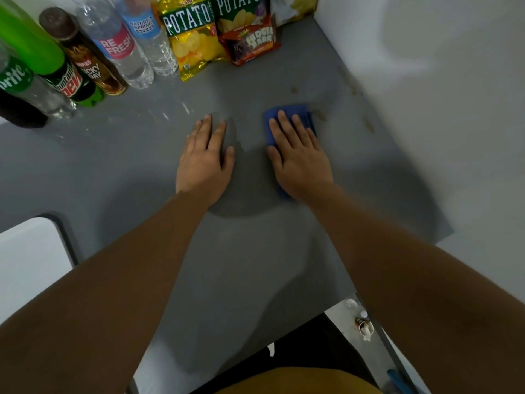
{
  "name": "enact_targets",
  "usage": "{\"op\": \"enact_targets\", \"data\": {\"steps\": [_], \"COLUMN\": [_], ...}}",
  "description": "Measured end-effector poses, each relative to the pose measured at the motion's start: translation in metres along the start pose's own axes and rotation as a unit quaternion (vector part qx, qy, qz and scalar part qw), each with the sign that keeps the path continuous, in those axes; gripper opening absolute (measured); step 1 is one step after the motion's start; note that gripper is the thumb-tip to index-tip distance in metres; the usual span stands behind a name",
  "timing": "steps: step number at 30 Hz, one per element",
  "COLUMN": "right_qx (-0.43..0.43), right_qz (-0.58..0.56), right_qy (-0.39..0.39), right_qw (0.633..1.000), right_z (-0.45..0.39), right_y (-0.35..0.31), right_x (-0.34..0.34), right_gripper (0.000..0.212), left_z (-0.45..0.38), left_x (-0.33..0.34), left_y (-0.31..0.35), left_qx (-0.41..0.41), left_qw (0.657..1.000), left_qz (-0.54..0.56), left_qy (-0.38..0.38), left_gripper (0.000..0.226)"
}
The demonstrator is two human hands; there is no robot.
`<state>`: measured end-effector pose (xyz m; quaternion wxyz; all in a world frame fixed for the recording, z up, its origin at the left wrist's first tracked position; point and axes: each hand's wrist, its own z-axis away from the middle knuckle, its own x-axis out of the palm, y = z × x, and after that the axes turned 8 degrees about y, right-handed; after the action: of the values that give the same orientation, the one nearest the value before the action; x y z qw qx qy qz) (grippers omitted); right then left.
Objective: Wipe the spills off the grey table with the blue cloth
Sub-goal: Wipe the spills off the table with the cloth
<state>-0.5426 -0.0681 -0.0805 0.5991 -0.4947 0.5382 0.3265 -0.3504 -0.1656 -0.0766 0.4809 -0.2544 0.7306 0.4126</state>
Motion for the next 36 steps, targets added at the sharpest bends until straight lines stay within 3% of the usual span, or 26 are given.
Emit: {"op": "enact_targets", "data": {"steps": [7, 13, 19, 25, 36], "right_qx": [0.06, 0.121, 0.071, 0.022, 0.123], "right_qz": [-0.009, 0.025, 0.014, 0.0, 0.014], "right_qy": [0.012, 0.03, 0.013, 0.024, 0.034], "right_qw": [0.998, 0.992, 0.997, 0.999, 0.992], "right_z": [-0.017, 0.025, 0.04, -0.001, 0.011], "right_y": [0.039, 0.035, 0.001, 0.02, 0.072], "right_x": [-0.007, -0.011, -0.002, -0.004, -0.018], "right_gripper": [0.06, 0.06, 0.063, 0.061, 0.061], "left_z": [-0.011, -0.009, -0.008, -0.007, -0.007], "left_x": [0.015, 0.014, 0.016, 0.017, 0.018], "left_y": [0.026, 0.026, 0.029, 0.028, 0.026], "left_qx": [0.007, 0.008, 0.004, 0.012, 0.015], "left_qw": [0.998, 0.998, 0.998, 0.998, 0.998], "left_qz": [-0.011, -0.025, -0.038, -0.045, -0.042], "left_qy": [-0.057, -0.054, -0.058, -0.048, -0.036], "left_gripper": [0.063, 0.062, 0.063, 0.063, 0.063]}}
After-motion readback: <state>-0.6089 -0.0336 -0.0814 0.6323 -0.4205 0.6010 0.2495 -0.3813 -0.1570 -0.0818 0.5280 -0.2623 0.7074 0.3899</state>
